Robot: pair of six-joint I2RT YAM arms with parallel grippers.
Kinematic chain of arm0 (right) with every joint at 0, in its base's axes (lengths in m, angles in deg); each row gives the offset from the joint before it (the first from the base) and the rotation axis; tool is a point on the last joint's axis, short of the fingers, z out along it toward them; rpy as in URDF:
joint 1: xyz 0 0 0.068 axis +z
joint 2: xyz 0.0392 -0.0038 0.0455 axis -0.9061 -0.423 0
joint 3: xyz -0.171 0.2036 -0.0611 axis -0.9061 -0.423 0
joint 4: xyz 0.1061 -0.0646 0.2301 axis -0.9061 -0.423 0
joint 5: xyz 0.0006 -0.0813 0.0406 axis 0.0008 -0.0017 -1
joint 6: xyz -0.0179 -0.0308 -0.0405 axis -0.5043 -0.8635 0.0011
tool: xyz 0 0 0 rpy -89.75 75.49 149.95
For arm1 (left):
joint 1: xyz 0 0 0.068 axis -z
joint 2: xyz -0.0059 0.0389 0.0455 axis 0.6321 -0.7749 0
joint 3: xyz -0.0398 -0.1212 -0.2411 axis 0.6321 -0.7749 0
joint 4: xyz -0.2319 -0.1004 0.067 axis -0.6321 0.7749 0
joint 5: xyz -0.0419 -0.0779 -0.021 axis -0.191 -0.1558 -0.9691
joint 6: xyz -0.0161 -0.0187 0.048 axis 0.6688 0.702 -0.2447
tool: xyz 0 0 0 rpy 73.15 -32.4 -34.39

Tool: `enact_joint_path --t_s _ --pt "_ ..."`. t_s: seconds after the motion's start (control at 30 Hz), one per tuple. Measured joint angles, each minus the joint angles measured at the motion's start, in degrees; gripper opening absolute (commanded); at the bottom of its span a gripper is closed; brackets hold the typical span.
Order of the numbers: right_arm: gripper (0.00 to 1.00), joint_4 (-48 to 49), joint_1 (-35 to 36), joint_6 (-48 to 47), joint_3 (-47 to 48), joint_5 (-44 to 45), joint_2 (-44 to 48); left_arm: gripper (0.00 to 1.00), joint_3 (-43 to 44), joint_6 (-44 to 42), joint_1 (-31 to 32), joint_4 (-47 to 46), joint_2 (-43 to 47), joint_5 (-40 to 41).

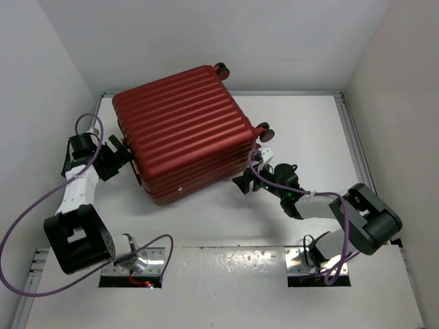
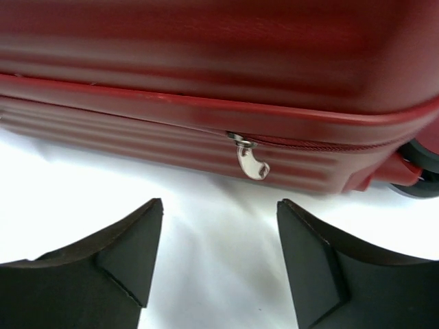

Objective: Pack the luggage

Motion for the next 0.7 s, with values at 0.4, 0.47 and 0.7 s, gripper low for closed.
enact_joint_path --t_s 0.4,0.47,0.7 --pt "0.80 -2.21 0.00 -1.16 0.74 -2.89 0.48 0.89 1.31 1.33 -4.87 0.31 4.59 -6.43" --pt "0.80 -2.21 0.00 -1.36 0.74 -2.86 0.48 0.88 1.31 1.49 -5.79 0.17 4.28 -6.99" --pt "0.75 -1.95 -0.02 -1.66 0.74 -2.54 0.48 0.80 1.27 1.22 -6.38 -0.42 -0.50 -6.62"
